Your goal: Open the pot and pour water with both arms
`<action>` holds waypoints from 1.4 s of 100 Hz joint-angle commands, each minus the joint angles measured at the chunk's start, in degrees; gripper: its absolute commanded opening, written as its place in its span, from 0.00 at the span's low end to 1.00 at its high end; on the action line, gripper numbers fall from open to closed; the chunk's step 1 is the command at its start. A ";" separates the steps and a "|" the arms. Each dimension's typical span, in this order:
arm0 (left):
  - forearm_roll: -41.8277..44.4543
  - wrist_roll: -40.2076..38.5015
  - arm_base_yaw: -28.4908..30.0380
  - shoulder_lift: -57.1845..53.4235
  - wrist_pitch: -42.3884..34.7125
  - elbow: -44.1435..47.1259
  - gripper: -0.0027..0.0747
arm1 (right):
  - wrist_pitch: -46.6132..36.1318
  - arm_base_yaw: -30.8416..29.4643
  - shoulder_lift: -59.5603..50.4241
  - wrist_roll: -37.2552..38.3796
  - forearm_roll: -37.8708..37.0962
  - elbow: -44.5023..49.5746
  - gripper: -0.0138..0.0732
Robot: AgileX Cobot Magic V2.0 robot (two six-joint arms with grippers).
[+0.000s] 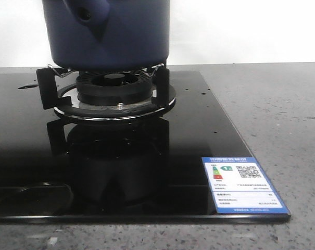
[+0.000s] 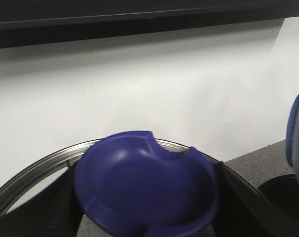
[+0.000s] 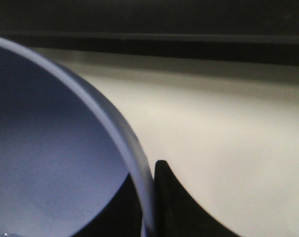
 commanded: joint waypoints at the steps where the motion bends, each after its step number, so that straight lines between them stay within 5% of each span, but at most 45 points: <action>1: -4.32 -0.53 0.04 -1.56 0.95 -2.20 0.53 | -9.63 0.06 -3.22 -0.31 -1.62 -0.93 0.11; 58: -4.32 -0.53 0.04 -1.56 0.95 -2.20 0.53 | -22.90 0.06 -3.22 -0.31 -2.89 -0.93 0.11; 140: -4.32 -0.53 0.04 -1.56 0.95 -2.20 0.53 | -24.75 0.06 -3.22 -0.31 -3.18 -1.40 0.11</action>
